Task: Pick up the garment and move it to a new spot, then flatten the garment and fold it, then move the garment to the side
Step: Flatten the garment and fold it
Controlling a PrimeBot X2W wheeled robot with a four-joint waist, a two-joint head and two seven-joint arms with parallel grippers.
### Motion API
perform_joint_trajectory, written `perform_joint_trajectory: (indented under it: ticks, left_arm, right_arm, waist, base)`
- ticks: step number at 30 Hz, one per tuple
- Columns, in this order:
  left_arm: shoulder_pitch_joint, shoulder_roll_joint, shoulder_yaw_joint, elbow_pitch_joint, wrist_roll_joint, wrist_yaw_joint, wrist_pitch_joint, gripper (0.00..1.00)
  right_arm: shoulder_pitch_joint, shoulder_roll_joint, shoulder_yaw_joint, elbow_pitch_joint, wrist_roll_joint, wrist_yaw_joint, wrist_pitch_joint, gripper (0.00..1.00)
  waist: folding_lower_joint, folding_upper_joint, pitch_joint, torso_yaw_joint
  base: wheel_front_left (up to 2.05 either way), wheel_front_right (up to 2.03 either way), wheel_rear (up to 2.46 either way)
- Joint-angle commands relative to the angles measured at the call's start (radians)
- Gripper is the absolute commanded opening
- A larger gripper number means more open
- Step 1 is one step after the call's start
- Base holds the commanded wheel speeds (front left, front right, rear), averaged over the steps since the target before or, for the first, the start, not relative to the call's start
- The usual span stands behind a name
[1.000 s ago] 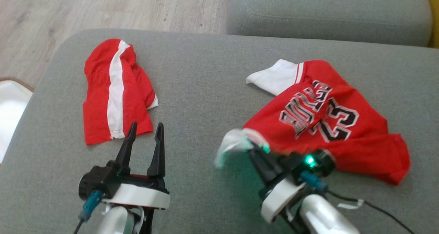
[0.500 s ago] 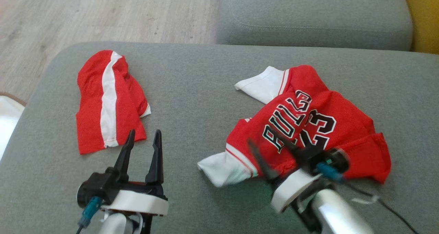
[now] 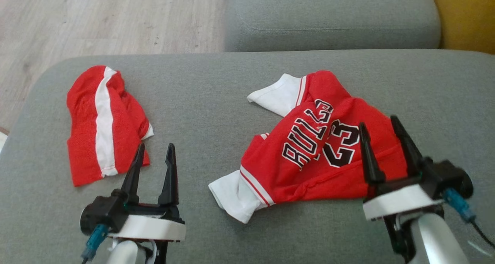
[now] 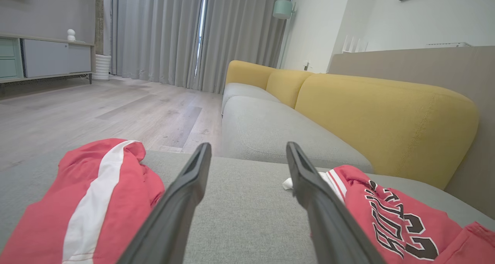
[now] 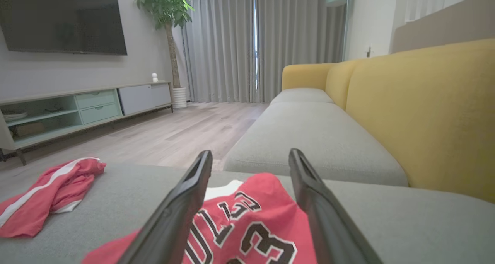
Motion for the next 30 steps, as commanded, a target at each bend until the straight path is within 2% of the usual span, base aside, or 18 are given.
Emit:
perform_joint_trajectory:
  ticks: [1,9,16,19,22,23,30]
  left_arm:
    - [-0.024,0.001,0.037,-0.04,-0.002,0.003,-0.009,1.0]
    - [-0.03,0.001,0.026,-0.051,0.001,0.0,-0.009,1.0]
    - [-0.068,0.001,0.002,-0.052,-0.007,-0.008,-0.009,1.0]
    - [-0.096,0.001,-0.013,-0.049,-0.023,-0.01,-0.009,1.0]
    - [-0.121,0.001,-0.034,-0.042,-0.042,-0.012,-0.009,1.0]
    - [-0.121,0.001,-0.034,-0.042,-0.042,-0.012,-0.009,1.0]
    - [-0.163,0.001,-0.081,-0.034,-0.086,-0.005,-0.009,1.0]
  right_arm:
    - [-0.024,0.005,0.019,-0.038,0.001,0.007,-0.011,1.0]
    - [-0.046,0.005,0.022,-0.05,-0.036,0.007,0.008,1.0]
    - [-0.25,0.005,0.084,-0.011,-0.139,0.007,0.134,1.0]
    - [-0.377,0.005,0.119,0.071,-0.16,0.007,0.217,1.0]
    - [-0.5,0.003,0.152,0.206,-0.184,0.007,0.304,1.0]
    - [-0.5,0.003,0.152,0.206,-0.184,0.007,0.304,1.0]
    - [-0.727,-0.068,0.252,0.568,-0.176,0.007,0.482,1.0]
  waist:
    - [0.0,-0.0001,0.0,-0.004]
    - [0.0,-0.0001,0.016,0.006]
    - [0.0,-0.0001,0.091,0.075]
    - [0.0,-0.0001,0.13,0.118]
    - [0.0,-0.0001,0.168,0.163]
    - [0.0,-0.0001,0.168,0.163]
    - [0.0,-0.0001,0.233,0.267]
  base:
    - [0.0,0.0,0.0]
    - [0.0,0.0,0.0]
    - [0.0,0.0,0.0]
    - [0.0,0.0,0.0]
    - [0.0,0.0,0.0]
    - [0.0,0.0,0.0]
    - [0.0,0.0,0.0]
